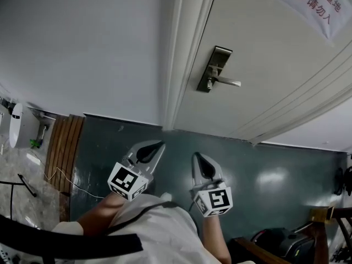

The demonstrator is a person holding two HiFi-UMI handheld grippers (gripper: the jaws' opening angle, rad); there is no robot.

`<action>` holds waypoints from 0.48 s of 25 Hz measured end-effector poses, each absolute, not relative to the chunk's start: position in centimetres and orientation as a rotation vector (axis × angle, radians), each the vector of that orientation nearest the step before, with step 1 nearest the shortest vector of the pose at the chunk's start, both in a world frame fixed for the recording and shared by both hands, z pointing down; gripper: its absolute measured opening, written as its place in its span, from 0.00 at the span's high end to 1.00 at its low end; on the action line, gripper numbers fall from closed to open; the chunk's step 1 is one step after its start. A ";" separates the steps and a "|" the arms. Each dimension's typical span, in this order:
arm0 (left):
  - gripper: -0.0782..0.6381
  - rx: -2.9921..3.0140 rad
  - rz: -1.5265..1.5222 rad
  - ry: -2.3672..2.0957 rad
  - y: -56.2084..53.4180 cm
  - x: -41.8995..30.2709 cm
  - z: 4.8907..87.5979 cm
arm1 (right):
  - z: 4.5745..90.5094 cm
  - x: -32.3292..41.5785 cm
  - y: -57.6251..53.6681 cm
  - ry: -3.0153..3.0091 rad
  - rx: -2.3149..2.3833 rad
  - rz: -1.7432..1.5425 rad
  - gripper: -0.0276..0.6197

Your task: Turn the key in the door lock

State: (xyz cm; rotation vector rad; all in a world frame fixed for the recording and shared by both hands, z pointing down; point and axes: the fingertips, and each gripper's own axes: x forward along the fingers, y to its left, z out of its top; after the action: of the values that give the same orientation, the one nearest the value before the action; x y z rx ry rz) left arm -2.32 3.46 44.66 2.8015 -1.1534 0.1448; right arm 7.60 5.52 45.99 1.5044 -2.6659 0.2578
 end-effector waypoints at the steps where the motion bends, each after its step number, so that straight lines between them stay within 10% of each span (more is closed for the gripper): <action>1: 0.88 2.805 0.140 -1.147 2.6 -2.5 44.6 | 45.9 7.2 4.9 -2.663 1.499 0.253 0.94; 12: 0.88 2.859 0.102 -1.019 -5.5 -3.1 43.2 | 44.4 6.7 -2.5 -2.574 1.605 0.236 0.94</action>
State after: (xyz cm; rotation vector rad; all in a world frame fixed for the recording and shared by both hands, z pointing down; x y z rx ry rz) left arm -3.11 -5.47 43.18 2.8593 -1.0189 0.1016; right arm 6.68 -2.49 44.43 1.6046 -2.5742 0.2358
